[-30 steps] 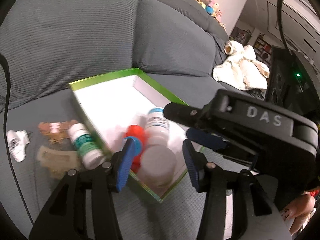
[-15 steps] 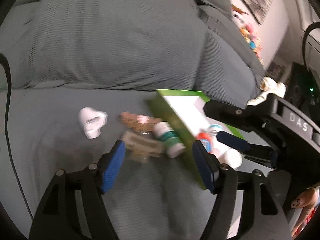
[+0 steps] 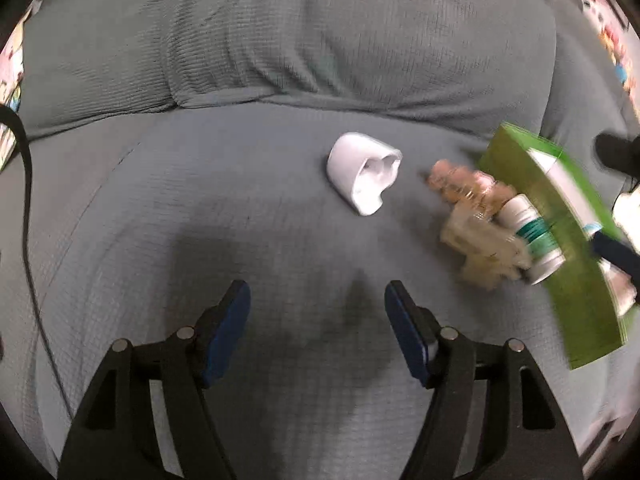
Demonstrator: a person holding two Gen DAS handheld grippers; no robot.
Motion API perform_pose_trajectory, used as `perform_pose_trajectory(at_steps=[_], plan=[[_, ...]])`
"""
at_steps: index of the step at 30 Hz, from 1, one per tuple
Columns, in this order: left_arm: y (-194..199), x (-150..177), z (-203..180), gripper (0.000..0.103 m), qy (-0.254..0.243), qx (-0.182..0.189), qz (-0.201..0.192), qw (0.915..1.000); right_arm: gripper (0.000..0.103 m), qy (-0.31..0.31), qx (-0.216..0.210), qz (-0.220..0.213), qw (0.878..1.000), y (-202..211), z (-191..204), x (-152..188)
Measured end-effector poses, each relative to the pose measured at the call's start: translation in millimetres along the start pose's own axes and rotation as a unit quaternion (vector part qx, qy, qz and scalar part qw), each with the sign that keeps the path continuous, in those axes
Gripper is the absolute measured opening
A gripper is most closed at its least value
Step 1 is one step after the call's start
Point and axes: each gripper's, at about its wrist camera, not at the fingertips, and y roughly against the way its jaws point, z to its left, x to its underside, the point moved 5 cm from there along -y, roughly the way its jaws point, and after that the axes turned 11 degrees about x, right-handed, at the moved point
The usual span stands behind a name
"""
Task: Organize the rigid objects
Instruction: 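Move the right gripper back to the white plug on the sofa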
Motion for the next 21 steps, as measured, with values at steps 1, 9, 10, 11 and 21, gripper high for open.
perform_pose_trajectory(at_steps=[1, 9, 10, 11, 21], plan=[[-3, 1, 2, 0.069, -0.001, -0.002, 0.006, 1.0000, 0.082, -0.003, 0.004, -0.002, 1.000, 0, -2, -1], [-15, 7, 24, 0.078, -0.011, -0.039, 0.006, 0.9992, 0.082, -0.018, 0.033, -0.002, 0.999, -2, -18, -4], [-14, 6, 23, 0.078, -0.010, -0.039, 0.006, 0.9992, 0.082, -0.019, 0.037, -0.003, 0.999, -2, -19, -5], [-14, 6, 25, 0.079, -0.010, -0.040, 0.005, 0.9991, 0.082, -0.020, 0.042, -0.004, 0.999, -2, -22, -5], [-14, 11, 32, 0.102, 0.012, -0.065, 0.005, 0.9978, 0.082, -0.022, 0.048, 0.000, 0.999, -3, -24, -2]])
